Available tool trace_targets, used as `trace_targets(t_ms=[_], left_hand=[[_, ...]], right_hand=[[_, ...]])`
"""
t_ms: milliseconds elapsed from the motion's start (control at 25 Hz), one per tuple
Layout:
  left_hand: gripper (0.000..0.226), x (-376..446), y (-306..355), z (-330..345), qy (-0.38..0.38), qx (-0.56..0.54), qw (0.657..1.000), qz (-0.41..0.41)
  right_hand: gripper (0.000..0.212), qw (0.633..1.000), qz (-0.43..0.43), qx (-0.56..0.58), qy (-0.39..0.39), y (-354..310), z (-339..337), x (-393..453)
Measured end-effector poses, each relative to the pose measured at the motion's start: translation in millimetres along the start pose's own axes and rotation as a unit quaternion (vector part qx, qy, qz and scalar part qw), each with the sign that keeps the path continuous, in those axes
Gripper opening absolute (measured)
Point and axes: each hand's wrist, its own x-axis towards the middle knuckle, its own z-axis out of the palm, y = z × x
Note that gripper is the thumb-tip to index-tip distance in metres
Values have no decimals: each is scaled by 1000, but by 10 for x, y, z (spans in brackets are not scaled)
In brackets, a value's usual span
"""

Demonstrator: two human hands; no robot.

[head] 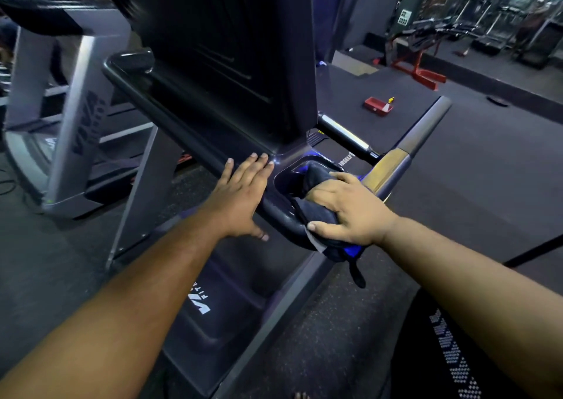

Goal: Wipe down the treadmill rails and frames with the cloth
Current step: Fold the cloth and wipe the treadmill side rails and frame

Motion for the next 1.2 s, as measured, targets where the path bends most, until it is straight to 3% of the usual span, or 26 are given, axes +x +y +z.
trace_targets(t_ms=[160,240,400,560,640,880,1080,1200], left_hand=[[146,-3,24,-2,8,-3,1000,-3],[146,-15,31,-3,11,-3,1000,-3],[153,-19,46,2,1,10,1000,-6],[153,-1,65,-8,0,10,1000,-16],[153,-14,70,-18,-8,12,1000,-15],[152,6,75,7,3,5,1000,-16],[153,-1,78,-17,-2,11,1000,-16],[153,-19,112,-45,-2,15,1000,-13]], right_hand=[[54,972,209,-28,108,-834,259,87],[55,973,179,-11,143,-806,279,7],[57,997,26,17,75,-56,180,-217],[66,990,110,41,-73,181,11,214],[65,983,150,31,-102,83,-52,397],[92,990,131,42,32,-29,121,-182],[71,983,152,49,-90,74,-65,400],[86,985,163,46,-39,-153,-22,112]])
